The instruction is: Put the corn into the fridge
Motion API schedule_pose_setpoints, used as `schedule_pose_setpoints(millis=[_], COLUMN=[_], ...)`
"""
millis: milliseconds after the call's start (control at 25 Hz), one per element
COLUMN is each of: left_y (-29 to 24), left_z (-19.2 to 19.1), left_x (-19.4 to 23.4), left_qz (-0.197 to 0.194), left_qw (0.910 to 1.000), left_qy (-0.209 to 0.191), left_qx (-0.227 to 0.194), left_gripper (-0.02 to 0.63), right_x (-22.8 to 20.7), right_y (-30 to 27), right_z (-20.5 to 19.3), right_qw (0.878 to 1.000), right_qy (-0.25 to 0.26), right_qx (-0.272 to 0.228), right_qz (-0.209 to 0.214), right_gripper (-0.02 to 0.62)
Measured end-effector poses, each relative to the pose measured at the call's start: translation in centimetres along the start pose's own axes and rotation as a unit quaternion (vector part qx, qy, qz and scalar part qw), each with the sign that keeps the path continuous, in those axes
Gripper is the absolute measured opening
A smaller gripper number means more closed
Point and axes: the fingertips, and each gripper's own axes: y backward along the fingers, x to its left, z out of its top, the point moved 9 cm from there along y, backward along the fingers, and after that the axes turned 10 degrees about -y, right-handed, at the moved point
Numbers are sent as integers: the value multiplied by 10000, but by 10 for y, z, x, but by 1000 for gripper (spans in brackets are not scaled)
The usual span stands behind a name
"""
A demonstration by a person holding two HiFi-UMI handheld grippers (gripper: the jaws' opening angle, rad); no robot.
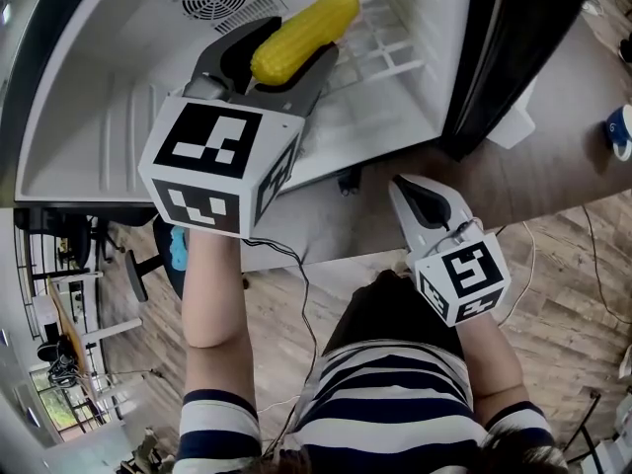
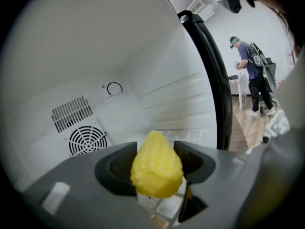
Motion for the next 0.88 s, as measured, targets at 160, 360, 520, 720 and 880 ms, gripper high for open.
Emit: schedule_pose_setpoints(millis=[160, 360, 520, 720, 880], left_y=[-1, -1, 0, 3, 8], left_z=[-2, -1, -10, -13, -8], left_x=[-3, -3, -5, -6, -6], left_qz=[52, -27, -30, 30, 222], left_qw=[9997, 9993, 9990, 9990, 9985], left_qy=[-231, -305, -339, -399, -502], left_qx=[115, 236, 286, 200, -63], left_gripper=[0, 0, 0, 0, 0], right_x=[0, 3, 4, 5, 5], right_y=[-2, 0, 0, 1, 1], right_z=[2, 9, 5, 3, 5], right_qw=[10000, 10000, 10000, 10000, 10000], right_qy=[-30, 14, 8, 2, -5], right_qx=[-9, -35, -39, -52, -46], right_qz=[16, 21, -25, -57, -62], right_gripper=[-8, -8, -8, -8, -8])
